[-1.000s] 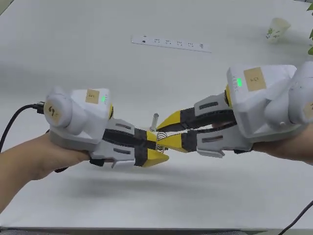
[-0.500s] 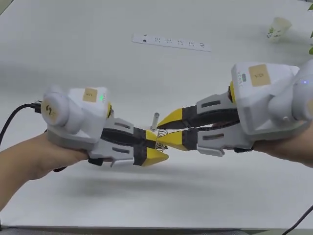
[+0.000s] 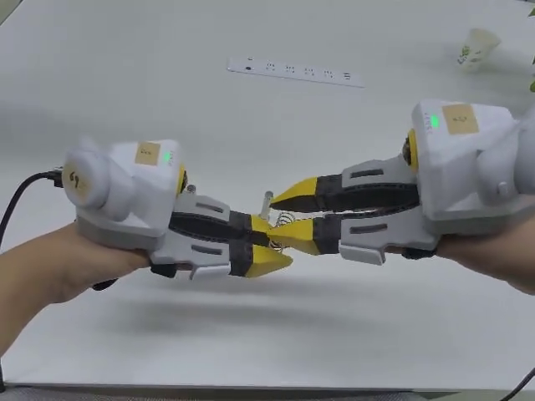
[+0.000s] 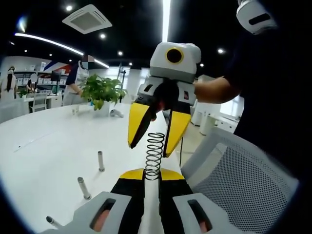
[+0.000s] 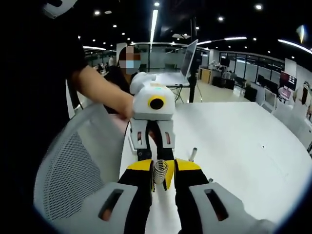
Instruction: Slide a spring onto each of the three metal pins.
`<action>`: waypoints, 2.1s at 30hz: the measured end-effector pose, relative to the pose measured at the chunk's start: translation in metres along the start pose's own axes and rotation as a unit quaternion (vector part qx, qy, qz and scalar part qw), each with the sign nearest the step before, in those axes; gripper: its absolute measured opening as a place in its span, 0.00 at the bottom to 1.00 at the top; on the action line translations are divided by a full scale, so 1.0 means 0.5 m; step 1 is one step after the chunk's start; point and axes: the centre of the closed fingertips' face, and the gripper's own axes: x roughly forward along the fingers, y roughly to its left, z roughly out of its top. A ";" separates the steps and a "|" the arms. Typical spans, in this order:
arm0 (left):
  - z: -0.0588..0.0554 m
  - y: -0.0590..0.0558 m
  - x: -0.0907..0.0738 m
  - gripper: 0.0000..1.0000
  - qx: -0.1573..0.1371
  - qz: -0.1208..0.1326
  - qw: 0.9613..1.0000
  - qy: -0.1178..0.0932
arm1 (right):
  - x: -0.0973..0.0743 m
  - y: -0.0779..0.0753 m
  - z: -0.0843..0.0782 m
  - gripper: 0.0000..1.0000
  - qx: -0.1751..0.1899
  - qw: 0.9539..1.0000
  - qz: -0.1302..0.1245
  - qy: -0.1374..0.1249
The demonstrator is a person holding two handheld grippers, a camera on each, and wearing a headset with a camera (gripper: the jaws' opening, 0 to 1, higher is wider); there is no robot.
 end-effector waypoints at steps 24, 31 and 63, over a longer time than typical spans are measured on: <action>-0.001 0.019 -0.017 0.03 0.001 0.027 1.000 0.003 | 0.011 0.006 0.014 0.07 -0.040 0.999 -0.007 -0.001; -0.011 0.021 -0.021 0.06 0.008 0.034 0.999 0.019 | 0.013 0.005 0.014 0.08 -0.045 0.999 -0.006 0.005; -0.043 0.087 -0.175 0.62 0.000 0.168 0.985 0.033 | 0.002 -0.020 0.002 0.08 -0.042 0.999 -0.032 0.012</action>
